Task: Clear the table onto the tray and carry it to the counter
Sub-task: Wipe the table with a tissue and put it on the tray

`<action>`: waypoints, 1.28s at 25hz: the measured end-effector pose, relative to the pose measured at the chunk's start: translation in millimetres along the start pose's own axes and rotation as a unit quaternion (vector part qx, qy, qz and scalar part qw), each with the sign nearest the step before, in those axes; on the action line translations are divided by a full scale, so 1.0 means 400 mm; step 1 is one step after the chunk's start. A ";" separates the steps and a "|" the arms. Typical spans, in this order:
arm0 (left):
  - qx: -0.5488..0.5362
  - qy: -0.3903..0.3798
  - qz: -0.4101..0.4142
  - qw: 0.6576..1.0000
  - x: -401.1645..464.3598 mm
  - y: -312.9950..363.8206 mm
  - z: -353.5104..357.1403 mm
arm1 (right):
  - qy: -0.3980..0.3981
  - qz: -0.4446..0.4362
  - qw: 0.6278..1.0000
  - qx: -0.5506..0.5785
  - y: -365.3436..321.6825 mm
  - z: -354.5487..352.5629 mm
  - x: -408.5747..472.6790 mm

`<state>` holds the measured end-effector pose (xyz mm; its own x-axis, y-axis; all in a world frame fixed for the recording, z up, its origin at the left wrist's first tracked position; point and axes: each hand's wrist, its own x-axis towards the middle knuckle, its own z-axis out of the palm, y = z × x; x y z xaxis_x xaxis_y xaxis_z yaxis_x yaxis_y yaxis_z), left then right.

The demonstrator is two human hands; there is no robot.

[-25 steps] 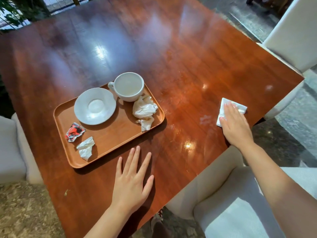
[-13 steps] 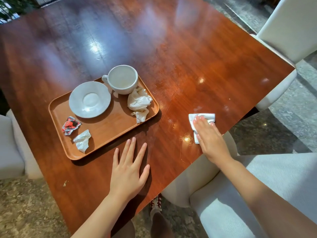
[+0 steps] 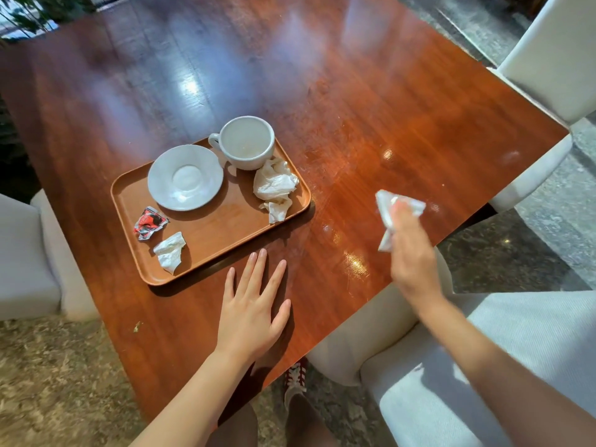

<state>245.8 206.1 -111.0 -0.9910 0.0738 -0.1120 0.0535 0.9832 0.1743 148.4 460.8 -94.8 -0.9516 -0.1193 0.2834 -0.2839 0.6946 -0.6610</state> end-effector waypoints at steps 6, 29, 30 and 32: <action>-0.002 0.011 -0.002 1.000 0.000 -0.002 0.009 | -0.092 0.171 0.951 -0.242 0.187 -0.043 0.211; -0.008 0.013 -0.002 1.000 -0.001 -0.004 0.014 | -0.341 -0.157 0.921 -0.106 -0.049 0.039 -0.095; -0.009 0.013 -0.003 1.000 -0.001 -0.004 0.013 | -0.336 -0.184 0.915 -0.126 -0.038 0.038 -0.099; -0.006 0.014 -0.005 1.000 -0.001 -0.002 0.013 | -0.338 -0.203 0.907 -0.146 -0.024 0.040 -0.109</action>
<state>246.9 206.0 -116.0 -0.9945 0.0599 -0.0854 0.0432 0.9818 0.1850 190.6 448.2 -111.9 -0.6584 -0.7467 -0.0941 -0.6776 0.6426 -0.3578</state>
